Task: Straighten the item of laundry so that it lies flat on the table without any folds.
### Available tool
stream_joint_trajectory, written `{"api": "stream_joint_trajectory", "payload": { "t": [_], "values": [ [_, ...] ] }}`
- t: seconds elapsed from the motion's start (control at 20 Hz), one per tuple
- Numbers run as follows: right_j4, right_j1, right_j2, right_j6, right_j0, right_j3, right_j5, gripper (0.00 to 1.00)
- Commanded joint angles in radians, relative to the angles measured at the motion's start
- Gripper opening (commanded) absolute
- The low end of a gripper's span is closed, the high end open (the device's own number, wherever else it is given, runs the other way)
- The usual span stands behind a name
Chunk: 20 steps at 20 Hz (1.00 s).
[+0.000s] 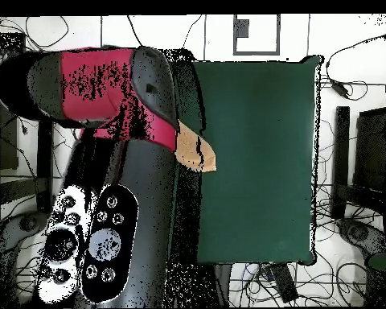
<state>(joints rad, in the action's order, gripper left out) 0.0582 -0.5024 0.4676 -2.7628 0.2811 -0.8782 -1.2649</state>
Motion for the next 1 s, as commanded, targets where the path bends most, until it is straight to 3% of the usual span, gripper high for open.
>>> {"api": "stream_joint_trajectory", "payload": {
  "t": [0.05,0.2,0.5,0.75,0.9,1.0],
  "values": [
    [0.002,-0.232,-0.066,0.146,-0.085,-0.497,0.157,0.00],
    [0.000,-0.294,-0.107,0.263,-0.159,-0.648,0.268,0.00],
    [-0.063,-0.354,-0.179,0.400,-0.288,-0.809,0.429,0.00],
    [-0.184,-0.362,-0.235,0.445,-0.389,-0.890,0.604,0.00],
    [-0.231,-0.350,-0.308,0.476,-0.467,-0.917,0.709,0.00],
    [-0.216,-0.355,-0.408,0.528,-0.557,-0.958,0.760,0.00]
  ]
}}
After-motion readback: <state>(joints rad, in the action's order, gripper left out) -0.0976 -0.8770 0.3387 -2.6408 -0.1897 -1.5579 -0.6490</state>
